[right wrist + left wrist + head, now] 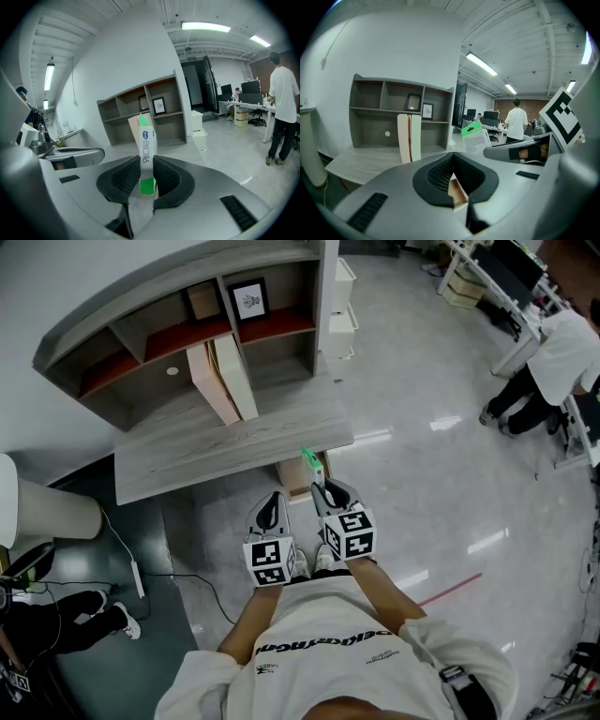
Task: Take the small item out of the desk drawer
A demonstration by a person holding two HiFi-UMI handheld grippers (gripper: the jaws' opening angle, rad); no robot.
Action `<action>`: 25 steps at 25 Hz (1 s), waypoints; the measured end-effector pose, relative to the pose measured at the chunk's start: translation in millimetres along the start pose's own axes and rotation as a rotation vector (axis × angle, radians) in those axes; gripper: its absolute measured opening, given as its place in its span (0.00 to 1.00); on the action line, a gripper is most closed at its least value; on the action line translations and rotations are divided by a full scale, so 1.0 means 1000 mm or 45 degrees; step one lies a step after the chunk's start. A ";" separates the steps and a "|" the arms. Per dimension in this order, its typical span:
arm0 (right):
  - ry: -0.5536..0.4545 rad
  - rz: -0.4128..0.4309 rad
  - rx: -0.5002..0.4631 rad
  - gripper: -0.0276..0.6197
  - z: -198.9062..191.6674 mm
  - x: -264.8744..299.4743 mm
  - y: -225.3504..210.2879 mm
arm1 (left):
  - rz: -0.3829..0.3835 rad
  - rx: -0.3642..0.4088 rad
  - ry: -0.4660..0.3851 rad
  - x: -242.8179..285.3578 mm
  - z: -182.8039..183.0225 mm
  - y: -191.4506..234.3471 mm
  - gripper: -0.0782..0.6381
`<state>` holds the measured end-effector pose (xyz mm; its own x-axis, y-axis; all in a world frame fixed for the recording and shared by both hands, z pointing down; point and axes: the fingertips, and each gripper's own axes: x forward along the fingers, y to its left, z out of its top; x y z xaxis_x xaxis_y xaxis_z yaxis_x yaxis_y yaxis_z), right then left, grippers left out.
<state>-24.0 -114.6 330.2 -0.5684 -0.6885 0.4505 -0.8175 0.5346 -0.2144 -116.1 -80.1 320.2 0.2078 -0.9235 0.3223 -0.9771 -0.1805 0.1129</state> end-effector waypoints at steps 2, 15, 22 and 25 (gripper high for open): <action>-0.024 -0.004 -0.001 0.21 0.009 -0.005 0.002 | -0.009 0.001 -0.015 -0.003 0.010 0.000 0.13; -0.167 -0.001 -0.032 0.21 0.059 -0.029 0.008 | -0.038 0.061 -0.123 -0.010 0.060 -0.003 0.13; -0.217 0.014 -0.054 0.21 0.075 -0.035 0.008 | -0.027 0.071 -0.163 -0.014 0.072 -0.004 0.13; -0.236 0.018 -0.066 0.21 0.080 -0.035 0.007 | -0.023 0.082 -0.181 -0.011 0.078 -0.005 0.13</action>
<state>-16.8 -126.2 243.5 -0.5910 -0.7567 0.2794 -0.8062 0.5660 -0.1724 -117.3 -95.1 242.5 0.2211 -0.9577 0.1841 -0.9752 -0.2145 0.0551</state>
